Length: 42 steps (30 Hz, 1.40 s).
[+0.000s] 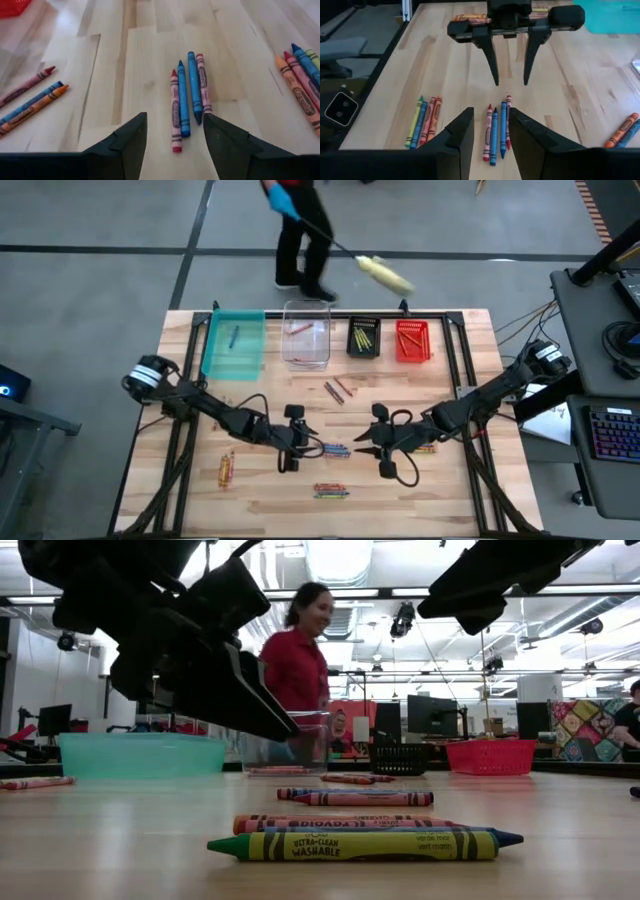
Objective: Sort crayons
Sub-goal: Put the red crayon into the transparent bin
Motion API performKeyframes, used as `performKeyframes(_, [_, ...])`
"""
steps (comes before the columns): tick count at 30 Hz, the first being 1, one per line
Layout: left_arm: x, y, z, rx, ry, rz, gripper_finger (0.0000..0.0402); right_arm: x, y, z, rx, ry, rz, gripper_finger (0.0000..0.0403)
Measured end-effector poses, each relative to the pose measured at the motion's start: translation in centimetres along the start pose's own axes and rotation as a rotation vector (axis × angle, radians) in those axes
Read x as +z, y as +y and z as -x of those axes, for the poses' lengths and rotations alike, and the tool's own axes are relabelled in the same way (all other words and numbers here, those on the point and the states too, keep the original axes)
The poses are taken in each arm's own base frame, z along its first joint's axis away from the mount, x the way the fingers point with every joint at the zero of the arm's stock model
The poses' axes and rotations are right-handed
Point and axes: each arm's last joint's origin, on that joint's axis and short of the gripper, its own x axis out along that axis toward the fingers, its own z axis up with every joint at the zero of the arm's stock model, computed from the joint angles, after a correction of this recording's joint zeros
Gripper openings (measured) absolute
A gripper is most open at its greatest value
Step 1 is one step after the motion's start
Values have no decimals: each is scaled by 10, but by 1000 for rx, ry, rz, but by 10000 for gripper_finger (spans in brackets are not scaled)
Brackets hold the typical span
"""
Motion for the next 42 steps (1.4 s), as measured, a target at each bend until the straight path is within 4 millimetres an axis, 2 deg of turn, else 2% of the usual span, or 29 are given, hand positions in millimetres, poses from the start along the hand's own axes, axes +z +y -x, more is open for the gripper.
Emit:
performKeyframes(18, [-24,-3,-23,41,70,13,178,0,0,0,2,-7,13,105])
performKeyframes(36, [-28,-3,-24,40,57,26,178,0,0,0,-6,-9,12,103])
performKeyframes(42, [-29,-3,-23,40,56,36,162,0,0,0,-12,-11,12,103])
